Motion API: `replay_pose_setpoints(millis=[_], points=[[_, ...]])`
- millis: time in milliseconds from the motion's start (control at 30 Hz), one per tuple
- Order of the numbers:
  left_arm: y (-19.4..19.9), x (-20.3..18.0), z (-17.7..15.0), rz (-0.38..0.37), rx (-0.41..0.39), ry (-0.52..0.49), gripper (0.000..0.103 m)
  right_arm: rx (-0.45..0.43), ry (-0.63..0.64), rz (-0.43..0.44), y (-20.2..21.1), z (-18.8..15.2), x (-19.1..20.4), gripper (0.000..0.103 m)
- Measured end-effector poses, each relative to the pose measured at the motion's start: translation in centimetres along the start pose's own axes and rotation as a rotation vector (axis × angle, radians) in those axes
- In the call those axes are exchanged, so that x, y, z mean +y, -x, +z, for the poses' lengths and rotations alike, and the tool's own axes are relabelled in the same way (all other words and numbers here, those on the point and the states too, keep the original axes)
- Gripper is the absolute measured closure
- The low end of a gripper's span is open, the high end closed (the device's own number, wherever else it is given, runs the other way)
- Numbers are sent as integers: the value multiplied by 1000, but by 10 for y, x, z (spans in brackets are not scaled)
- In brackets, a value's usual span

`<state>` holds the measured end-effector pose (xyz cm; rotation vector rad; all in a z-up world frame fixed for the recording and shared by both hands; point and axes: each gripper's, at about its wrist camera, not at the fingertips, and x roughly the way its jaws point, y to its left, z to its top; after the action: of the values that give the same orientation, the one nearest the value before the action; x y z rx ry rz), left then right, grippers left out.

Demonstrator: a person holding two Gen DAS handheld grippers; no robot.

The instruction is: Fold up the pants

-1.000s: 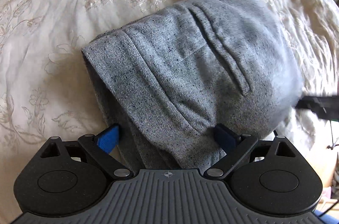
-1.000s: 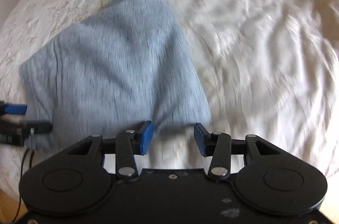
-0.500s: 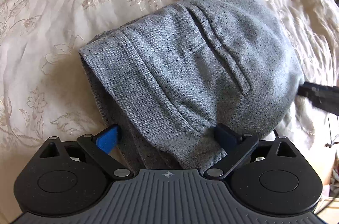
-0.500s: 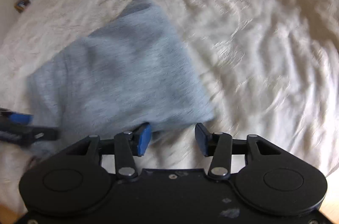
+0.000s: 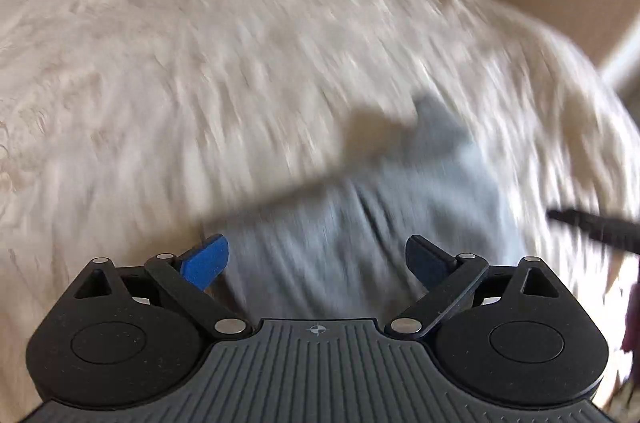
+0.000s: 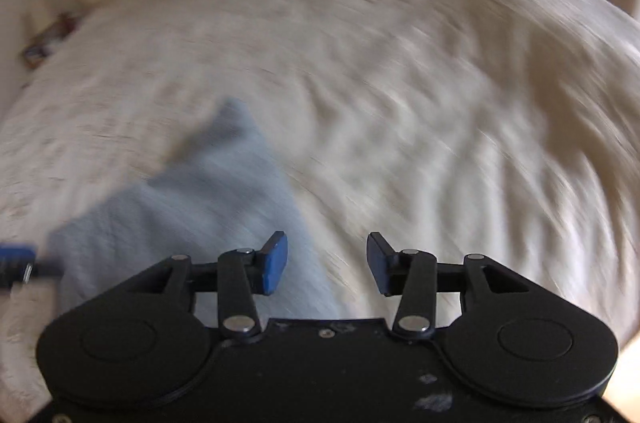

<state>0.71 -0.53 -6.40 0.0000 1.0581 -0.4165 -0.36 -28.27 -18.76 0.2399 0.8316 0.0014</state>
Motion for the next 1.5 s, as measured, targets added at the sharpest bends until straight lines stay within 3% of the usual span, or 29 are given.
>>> replay_pose_setpoints(millis=[100, 233, 300, 400, 500, 633, 700, 900, 933, 967, 1033, 1067, 1200, 1300, 1400, 1500], points=[[-20, 11, 23, 77, -27, 80, 6, 6, 63, 96, -23, 34, 19, 45], [-52, 22, 28, 151, 40, 157, 7, 27, 166, 167, -54, 74, 38, 41], [-67, 20, 15, 162, 116, 144, 7, 38, 220, 183, -78, 94, 42, 40], [-70, 12, -15, 171, 159, 96, 6, 68, 292, 200, -101, 112, 47, 40], [-64, 8, -41, 178, 152, 109, 4, 110, 357, 235, -130, 128, 48, 39], [-61, 15, -51, 180, 149, 210, 3, 123, 481, 280, -154, 141, 54, 38], [-61, 15, -51, 193, 147, 214, 3, 128, 530, 314, -164, 147, 53, 38], [-62, 10, -51, 222, 141, 174, 3, 219, 689, 431, -190, 157, 58, 48], [-62, 10, -51, 223, 142, 175, 2, 243, 708, 445, -194, 157, 59, 56], [-64, 9, -50, 226, 143, 175, 2, 274, 726, 462, -197, 155, 60, 73], [-65, 7, -49, 230, 143, 176, 1, 300, 759, 464, -199, 152, 62, 92], [-65, 4, -49, 233, 143, 178, 0, 300, 764, 470, -200, 152, 62, 94], [-66, 5, -53, 223, 125, 192, 0, 242, 743, 375, -197, 157, 61, 99], [-65, 4, -60, 214, 102, 175, 0, 279, 679, 271, -220, 150, 53, 101], [-60, 3, -62, 210, 99, 171, 0, 295, 557, 243, -231, 146, 47, 101], [-49, 0, -61, 204, 100, 152, 1, 289, 526, 212, -232, 142, 49, 101]])
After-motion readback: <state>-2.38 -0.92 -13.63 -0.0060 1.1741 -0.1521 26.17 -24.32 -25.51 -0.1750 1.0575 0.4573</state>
